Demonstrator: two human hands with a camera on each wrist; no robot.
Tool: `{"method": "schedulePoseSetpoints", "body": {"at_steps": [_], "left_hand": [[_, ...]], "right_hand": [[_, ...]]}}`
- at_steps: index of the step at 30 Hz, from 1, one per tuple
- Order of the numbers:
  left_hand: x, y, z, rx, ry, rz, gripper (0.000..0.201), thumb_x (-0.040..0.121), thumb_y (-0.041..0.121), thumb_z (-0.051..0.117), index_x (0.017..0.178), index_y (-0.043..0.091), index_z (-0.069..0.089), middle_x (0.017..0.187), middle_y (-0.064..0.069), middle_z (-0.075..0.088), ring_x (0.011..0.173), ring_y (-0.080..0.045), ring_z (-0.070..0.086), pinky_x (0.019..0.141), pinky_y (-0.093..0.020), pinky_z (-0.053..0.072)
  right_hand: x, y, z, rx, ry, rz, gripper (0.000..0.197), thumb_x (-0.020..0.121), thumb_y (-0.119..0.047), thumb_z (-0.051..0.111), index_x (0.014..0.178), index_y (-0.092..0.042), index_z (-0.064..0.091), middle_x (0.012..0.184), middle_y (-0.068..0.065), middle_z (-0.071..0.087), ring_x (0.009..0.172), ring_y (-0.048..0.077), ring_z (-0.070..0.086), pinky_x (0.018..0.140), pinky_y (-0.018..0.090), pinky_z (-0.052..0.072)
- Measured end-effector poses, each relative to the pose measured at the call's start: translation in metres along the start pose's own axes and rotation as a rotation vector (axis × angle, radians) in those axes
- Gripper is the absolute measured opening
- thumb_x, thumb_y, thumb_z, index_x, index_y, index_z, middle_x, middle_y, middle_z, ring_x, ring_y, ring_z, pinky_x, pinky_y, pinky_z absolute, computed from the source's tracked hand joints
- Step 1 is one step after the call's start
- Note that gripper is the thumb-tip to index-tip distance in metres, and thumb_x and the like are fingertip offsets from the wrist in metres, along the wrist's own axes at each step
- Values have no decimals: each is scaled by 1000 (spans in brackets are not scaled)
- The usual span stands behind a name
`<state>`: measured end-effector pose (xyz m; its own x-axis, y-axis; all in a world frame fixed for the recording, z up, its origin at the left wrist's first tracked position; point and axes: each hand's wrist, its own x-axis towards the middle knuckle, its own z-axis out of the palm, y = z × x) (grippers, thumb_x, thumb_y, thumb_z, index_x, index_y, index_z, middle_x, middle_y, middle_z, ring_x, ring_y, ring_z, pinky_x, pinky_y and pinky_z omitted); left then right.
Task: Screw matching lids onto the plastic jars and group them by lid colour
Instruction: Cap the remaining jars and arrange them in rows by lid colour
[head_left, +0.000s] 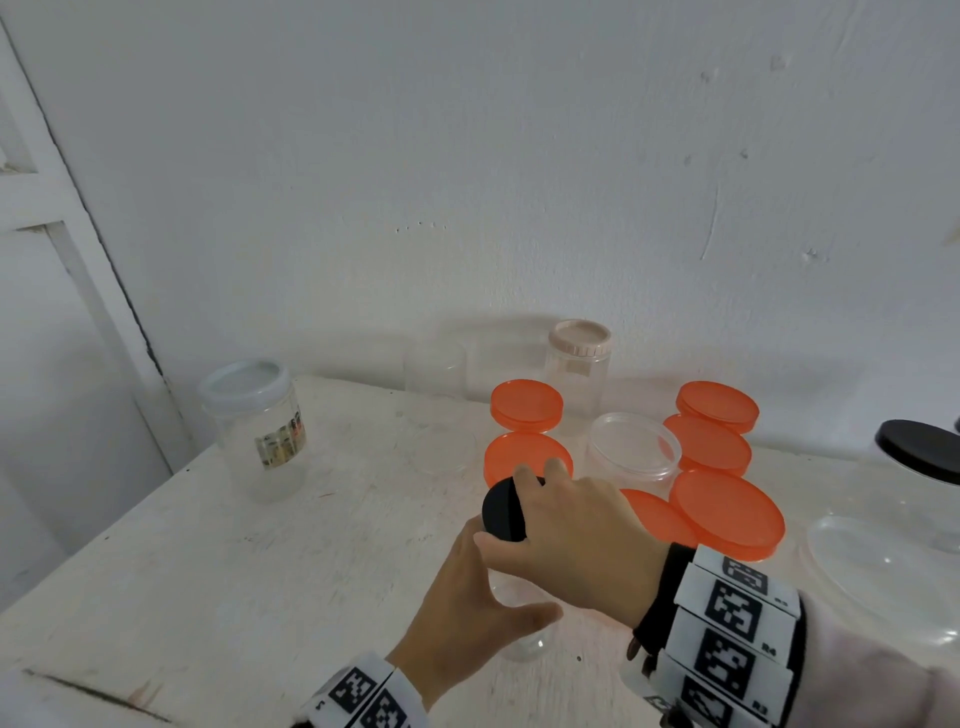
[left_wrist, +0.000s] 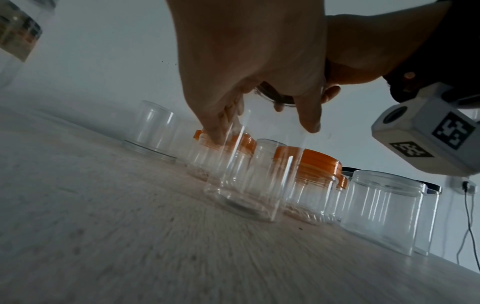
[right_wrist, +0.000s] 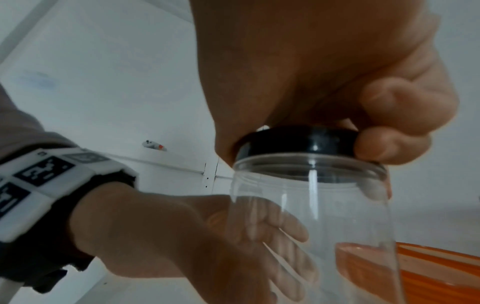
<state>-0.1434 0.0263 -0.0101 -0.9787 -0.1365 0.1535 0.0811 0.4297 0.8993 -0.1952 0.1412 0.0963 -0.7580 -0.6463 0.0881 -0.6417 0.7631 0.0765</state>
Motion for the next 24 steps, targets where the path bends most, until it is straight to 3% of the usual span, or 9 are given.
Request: {"method": "schedulePoseSetpoints", "body": {"at_steps": [4, 7, 10, 13, 19, 21, 24], "left_hand": [[3, -1, -4, -6, -54, 3, 86, 61, 54, 81, 130, 56, 29, 128, 31, 42, 119, 10, 43, 101, -21, 42], [4, -1, -5, 16, -52, 14, 87, 61, 55, 82, 128, 61, 27, 128, 33, 41, 119, 13, 42, 96, -15, 41], [4, 0, -1, 56, -19, 13, 82, 58, 60, 80, 119, 65, 27, 124, 32, 43, 114, 15, 42, 87, -8, 41], [3, 1, 4, 109, 31, 13, 81, 56, 63, 78, 118, 61, 26, 121, 30, 44, 111, 16, 43, 82, -3, 41], [2, 5, 5, 149, 40, -9, 92, 59, 61, 79, 133, 46, 26, 125, 28, 42, 115, 4, 47, 95, -15, 45], [4, 7, 0, 115, -15, 18, 87, 60, 58, 80, 129, 51, 27, 126, 28, 43, 117, 4, 47, 97, -18, 45], [7, 2, -13, 86, -133, 30, 88, 63, 55, 80, 127, 61, 20, 131, 34, 37, 122, 12, 40, 97, -13, 40]], "right_hand": [[-1, 7, -2, 42, -28, -33, 70, 81, -76, 28, 116, -17, 43, 90, -1, 40, 60, 11, 37, 51, 25, 30], [-2, 14, -5, 117, -53, -65, 77, 77, -81, 30, 126, -22, 41, 97, -3, 41, 74, 15, 45, 59, 26, 36], [-2, 16, -6, 128, -52, -120, 72, 80, -76, 36, 136, -30, 36, 103, -5, 37, 89, 18, 43, 69, 28, 39], [-2, 13, -4, 123, -45, -133, 64, 84, -68, 37, 137, -33, 33, 101, -2, 34, 88, 19, 39, 70, 28, 38], [-4, 11, -1, 87, -47, -100, 67, 83, -67, 30, 138, -30, 29, 102, 3, 35, 85, 22, 40, 70, 29, 42], [-4, 10, 2, 108, -32, -83, 68, 82, -67, 29, 139, -31, 27, 103, 2, 33, 87, 21, 39, 71, 28, 42], [-7, 8, 10, 209, -26, -58, 68, 85, -64, 33, 143, -32, 21, 111, 1, 34, 96, 20, 37, 82, 29, 45]]}}
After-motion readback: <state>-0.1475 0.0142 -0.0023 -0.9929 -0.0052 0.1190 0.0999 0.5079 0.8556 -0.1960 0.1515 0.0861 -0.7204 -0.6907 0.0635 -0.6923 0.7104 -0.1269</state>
